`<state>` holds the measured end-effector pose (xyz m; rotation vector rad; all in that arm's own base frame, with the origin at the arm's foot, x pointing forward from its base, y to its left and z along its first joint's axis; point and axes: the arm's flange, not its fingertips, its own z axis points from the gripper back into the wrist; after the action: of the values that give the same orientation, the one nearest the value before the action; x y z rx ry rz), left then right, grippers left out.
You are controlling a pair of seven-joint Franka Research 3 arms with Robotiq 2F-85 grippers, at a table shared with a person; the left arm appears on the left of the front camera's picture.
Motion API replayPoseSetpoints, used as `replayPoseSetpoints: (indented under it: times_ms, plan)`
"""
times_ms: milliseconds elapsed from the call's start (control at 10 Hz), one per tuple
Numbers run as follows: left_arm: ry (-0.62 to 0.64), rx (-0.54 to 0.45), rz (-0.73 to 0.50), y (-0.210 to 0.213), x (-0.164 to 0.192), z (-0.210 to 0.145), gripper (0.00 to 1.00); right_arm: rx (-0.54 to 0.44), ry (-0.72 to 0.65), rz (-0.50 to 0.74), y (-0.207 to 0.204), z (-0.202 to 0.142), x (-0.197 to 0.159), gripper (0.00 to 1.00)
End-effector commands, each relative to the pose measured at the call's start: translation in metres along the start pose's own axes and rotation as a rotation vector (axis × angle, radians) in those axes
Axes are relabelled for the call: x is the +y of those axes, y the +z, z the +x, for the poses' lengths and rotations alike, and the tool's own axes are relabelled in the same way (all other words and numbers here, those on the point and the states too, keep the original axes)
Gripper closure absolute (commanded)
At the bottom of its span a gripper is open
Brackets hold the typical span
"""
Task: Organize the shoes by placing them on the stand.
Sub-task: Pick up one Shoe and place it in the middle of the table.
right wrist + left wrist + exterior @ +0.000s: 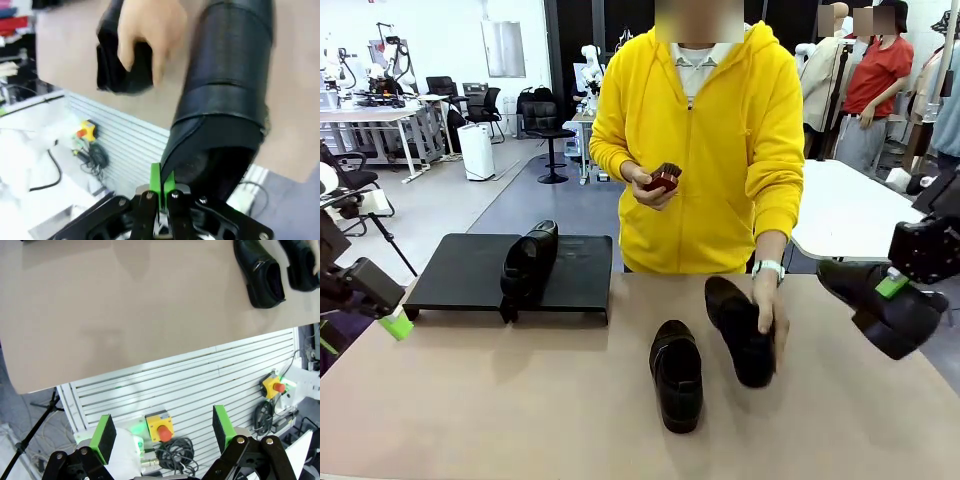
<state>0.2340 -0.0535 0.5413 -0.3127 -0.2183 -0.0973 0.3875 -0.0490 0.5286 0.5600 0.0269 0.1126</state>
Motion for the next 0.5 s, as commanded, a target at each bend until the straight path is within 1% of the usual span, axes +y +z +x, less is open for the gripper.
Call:
replayPoseSetpoints:
  times_ms: [0,100,200,300,400]
  plan:
    - [-0.014,-0.005,-0.012,0.001,0.003,0.002,0.00,-0.186,-0.100,0.017,0.053,-0.026,-0.035,1.00]
    - [-0.014,-0.005,-0.012,0.001,0.003,0.002,0.00,-0.235,-0.106,0.014,0.067,-0.047,-0.040,1.00]
    - [-0.014,-0.005,-0.012,0.001,0.003,0.002,0.00,-0.263,-0.093,0.001,0.078,-0.066,-0.044,1.00]
    - [-0.014,-0.005,-0.012,0.001,0.003,0.002,0.00,-0.287,-0.062,0.021,0.090,-0.083,-0.051,1.00]
    - [-0.014,-0.005,-0.012,0.001,0.003,0.002,0.00,-0.318,-0.029,0.048,0.097,-0.089,-0.059,1.00]
